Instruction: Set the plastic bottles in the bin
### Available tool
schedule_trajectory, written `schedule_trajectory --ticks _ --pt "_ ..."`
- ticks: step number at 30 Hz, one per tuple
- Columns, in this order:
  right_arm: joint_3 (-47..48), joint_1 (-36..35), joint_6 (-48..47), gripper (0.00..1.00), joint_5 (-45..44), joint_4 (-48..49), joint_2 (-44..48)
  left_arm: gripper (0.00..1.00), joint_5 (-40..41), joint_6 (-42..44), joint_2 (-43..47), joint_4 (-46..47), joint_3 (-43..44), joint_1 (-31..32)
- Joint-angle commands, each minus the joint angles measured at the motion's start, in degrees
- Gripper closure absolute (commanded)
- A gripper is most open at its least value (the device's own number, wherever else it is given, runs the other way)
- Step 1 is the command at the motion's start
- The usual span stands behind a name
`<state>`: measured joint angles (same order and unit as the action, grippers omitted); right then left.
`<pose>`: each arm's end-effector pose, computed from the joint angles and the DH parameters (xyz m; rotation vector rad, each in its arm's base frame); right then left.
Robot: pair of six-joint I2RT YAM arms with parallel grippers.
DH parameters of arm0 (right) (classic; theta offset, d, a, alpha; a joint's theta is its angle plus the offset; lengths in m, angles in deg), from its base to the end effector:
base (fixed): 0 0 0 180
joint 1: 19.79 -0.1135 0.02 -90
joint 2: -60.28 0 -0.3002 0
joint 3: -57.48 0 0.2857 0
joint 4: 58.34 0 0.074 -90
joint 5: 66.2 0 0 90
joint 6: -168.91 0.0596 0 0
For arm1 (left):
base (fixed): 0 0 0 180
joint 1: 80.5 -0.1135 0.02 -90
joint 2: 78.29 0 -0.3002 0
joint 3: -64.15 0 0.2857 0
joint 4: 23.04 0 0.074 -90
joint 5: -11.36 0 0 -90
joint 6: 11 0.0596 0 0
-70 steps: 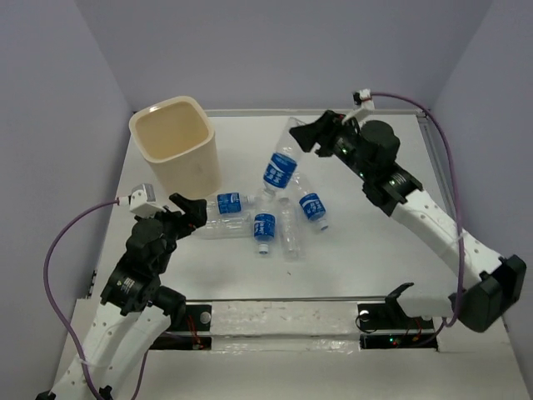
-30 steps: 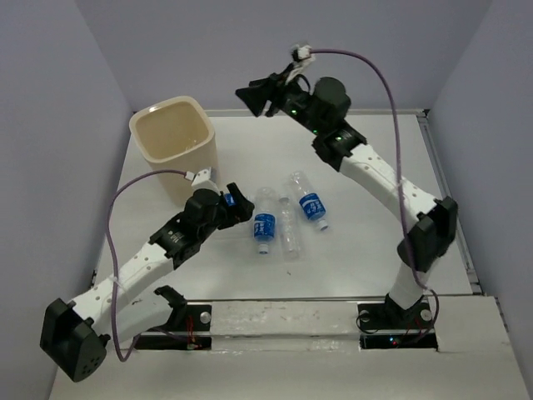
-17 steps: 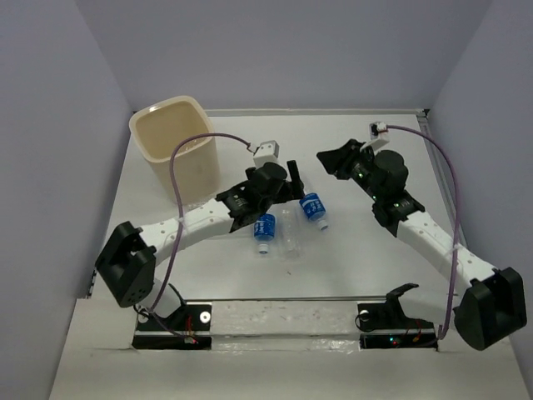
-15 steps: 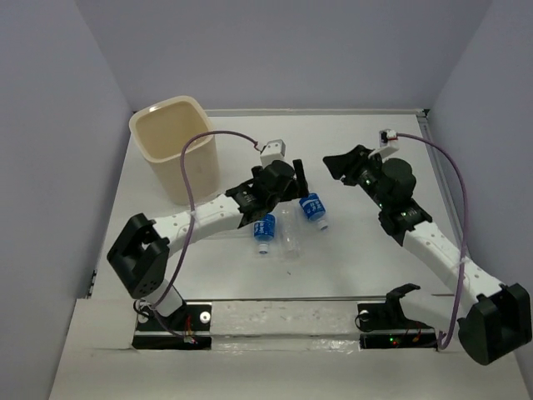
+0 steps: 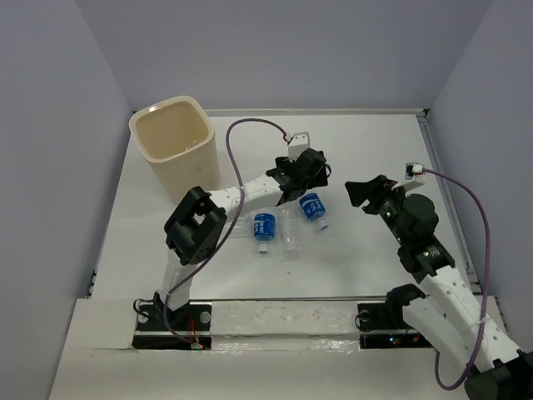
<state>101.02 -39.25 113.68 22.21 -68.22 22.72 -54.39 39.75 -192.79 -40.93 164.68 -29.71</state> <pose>0.1886 0.0649 0.3172 0.2462 1.6676 0.6968 0.3545 -0.3958 0.2500 -0.0384 2.1127 -0.5064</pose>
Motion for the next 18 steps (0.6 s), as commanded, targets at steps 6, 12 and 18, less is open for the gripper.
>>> schedule_trajectory --ticks 6,12,18 --pt "-0.7 0.3 -6.0 0.33 -0.3 -8.4 5.7 0.01 6.2 -0.3 -3.4 -2.8 2.2 -1.0" --pt "-1.1 0.3 -6.1 0.32 1.1 -9.0 6.8 0.01 3.5 0.0 -7.8 -3.0 5.4 -2.0" --pt "-1.7 0.3 -6.0 0.32 4.0 -9.0 8.5 0.03 2.7 0.9 -11.3 -1.7 7.9 -3.0"
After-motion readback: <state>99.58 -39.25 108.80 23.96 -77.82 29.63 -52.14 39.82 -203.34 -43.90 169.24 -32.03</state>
